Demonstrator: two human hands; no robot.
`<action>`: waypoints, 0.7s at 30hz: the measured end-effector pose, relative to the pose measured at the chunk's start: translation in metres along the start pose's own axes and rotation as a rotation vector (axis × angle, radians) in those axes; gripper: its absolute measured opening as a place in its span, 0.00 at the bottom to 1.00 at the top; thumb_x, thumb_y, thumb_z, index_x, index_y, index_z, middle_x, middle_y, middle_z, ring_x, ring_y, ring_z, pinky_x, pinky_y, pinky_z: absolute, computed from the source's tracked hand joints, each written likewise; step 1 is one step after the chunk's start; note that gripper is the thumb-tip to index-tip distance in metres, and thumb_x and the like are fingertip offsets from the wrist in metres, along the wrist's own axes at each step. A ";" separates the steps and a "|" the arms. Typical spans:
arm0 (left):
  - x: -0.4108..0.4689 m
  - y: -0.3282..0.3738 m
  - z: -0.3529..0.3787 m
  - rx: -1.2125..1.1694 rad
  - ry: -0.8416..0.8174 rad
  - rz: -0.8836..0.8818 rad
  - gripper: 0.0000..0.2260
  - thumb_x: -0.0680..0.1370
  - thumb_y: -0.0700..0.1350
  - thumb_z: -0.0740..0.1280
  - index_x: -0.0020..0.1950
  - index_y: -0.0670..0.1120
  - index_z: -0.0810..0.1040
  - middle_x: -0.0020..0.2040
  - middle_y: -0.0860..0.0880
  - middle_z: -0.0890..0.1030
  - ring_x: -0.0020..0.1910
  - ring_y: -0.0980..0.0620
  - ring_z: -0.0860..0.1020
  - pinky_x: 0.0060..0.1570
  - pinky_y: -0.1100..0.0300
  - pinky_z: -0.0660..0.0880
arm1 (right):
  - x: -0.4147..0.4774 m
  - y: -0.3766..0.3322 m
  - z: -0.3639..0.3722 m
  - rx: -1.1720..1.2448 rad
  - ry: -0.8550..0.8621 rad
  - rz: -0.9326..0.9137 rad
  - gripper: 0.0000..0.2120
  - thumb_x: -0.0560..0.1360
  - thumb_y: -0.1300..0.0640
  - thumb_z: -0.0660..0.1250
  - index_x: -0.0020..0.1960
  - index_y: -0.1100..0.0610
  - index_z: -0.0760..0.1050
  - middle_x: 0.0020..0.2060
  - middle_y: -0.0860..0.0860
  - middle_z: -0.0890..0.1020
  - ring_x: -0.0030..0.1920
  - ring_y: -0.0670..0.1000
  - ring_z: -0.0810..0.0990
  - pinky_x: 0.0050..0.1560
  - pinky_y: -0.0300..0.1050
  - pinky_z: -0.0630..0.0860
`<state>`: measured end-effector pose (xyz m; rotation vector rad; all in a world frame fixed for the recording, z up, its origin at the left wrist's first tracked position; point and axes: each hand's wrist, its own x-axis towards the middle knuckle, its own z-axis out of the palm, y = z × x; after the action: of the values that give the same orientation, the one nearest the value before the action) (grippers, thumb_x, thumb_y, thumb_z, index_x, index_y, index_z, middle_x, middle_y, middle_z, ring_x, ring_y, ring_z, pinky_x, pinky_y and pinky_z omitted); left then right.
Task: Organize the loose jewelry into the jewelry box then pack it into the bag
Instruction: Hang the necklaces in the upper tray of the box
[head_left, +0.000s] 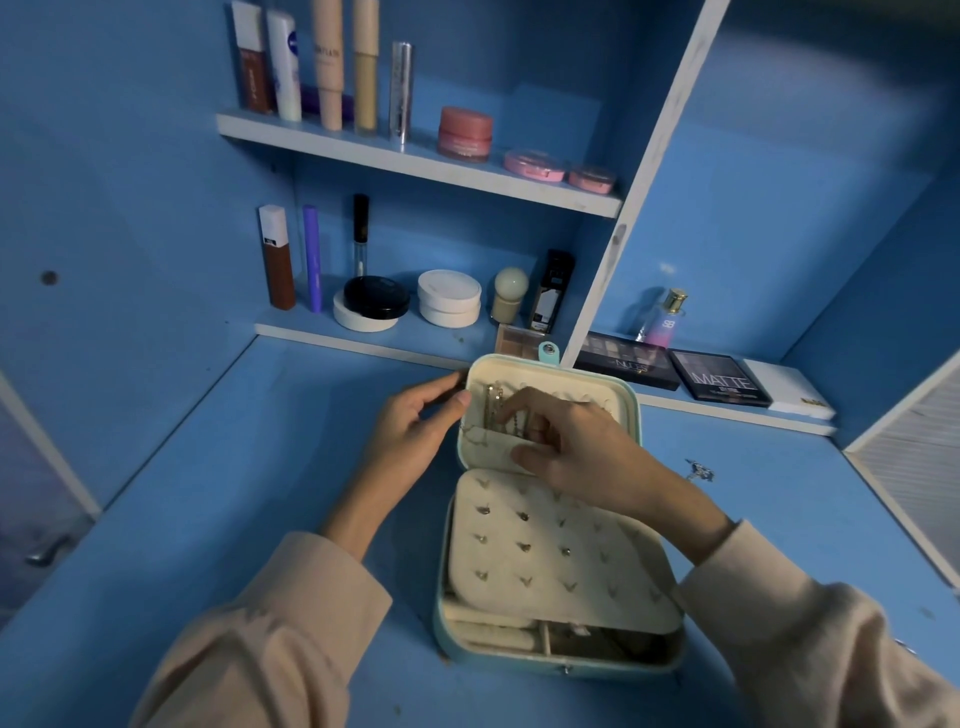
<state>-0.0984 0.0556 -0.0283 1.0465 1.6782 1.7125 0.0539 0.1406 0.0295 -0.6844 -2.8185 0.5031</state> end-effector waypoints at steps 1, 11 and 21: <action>0.000 0.000 0.000 0.003 -0.005 0.003 0.15 0.78 0.43 0.65 0.65 0.46 0.75 0.52 0.64 0.77 0.51 0.75 0.74 0.47 0.80 0.68 | 0.000 -0.001 -0.001 -0.008 0.007 -0.008 0.15 0.74 0.56 0.66 0.59 0.47 0.70 0.31 0.42 0.70 0.36 0.48 0.71 0.42 0.43 0.65; 0.000 0.000 -0.001 0.016 -0.021 0.006 0.16 0.78 0.46 0.65 0.65 0.49 0.76 0.59 0.58 0.79 0.57 0.68 0.74 0.53 0.77 0.69 | 0.010 -0.014 0.004 -0.407 0.116 -0.276 0.15 0.77 0.46 0.59 0.63 0.42 0.69 0.49 0.52 0.82 0.47 0.59 0.79 0.39 0.44 0.63; 0.001 -0.001 -0.001 0.013 -0.016 0.018 0.14 0.78 0.44 0.65 0.64 0.49 0.76 0.54 0.63 0.77 0.51 0.73 0.74 0.50 0.79 0.68 | 0.016 -0.014 0.009 -0.573 0.247 -0.330 0.11 0.69 0.50 0.58 0.36 0.50 0.78 0.23 0.47 0.77 0.20 0.51 0.74 0.27 0.36 0.56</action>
<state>-0.0999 0.0556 -0.0286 1.0817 1.6769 1.7028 0.0321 0.1340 0.0277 -0.3170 -2.7473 -0.4306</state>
